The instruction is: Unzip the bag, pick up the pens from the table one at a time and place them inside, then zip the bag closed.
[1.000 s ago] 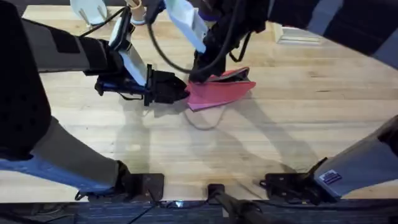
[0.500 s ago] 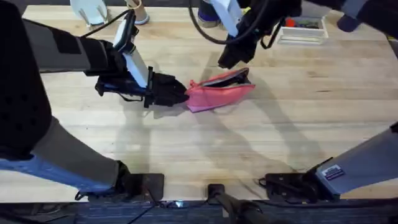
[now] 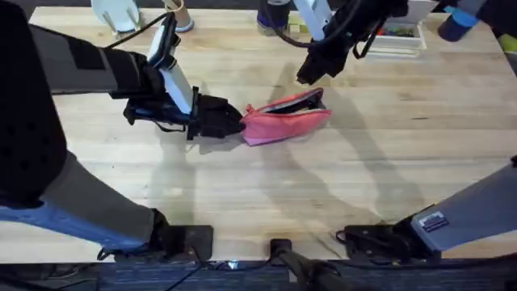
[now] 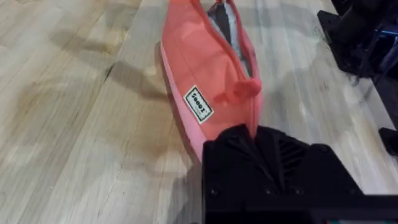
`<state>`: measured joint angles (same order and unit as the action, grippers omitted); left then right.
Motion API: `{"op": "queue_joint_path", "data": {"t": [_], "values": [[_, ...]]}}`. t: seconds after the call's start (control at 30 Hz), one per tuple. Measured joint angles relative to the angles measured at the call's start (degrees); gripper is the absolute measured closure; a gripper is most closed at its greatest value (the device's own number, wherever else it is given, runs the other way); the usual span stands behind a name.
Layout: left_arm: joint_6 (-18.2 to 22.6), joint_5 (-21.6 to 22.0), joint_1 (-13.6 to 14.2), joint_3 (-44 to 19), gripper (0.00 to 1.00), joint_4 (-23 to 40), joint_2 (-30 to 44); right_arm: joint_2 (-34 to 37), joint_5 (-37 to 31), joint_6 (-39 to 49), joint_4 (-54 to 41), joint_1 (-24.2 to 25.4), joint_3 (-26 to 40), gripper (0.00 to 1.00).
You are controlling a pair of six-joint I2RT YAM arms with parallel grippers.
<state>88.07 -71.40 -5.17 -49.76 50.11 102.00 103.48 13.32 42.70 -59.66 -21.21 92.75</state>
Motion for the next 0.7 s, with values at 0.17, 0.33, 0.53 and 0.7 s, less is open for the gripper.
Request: {"op": "queue_joint_path", "data": {"t": [0.17, 0.33, 0.53, 0.7], "values": [[0.0, 0.1, 0.0, 0.0, 0.958, 0.0, 0.0, 0.0, 1.5, 0.6, 0.7, -1.0, 0.0, 0.634], [0.0, 0.1, 0.0, 0.0, 0.959, 0.0, 0.0, 0.0, 3.7, -0.7, 1.3, -3.8, 0.6, 0.023], [0.0, 0.1, 0.0, 0.0, 0.958, 0.0, 0.0, 0.0, 4.6, -7.7, 0.9, -8.2, 4.5, 0.006], [0.0, 0.1, 0.0, 0.0, 0.958, 0.0, 0.0, 0.0, 5.1, -21.4, 0.8, -10.7, 6.5, 0.005]]}}
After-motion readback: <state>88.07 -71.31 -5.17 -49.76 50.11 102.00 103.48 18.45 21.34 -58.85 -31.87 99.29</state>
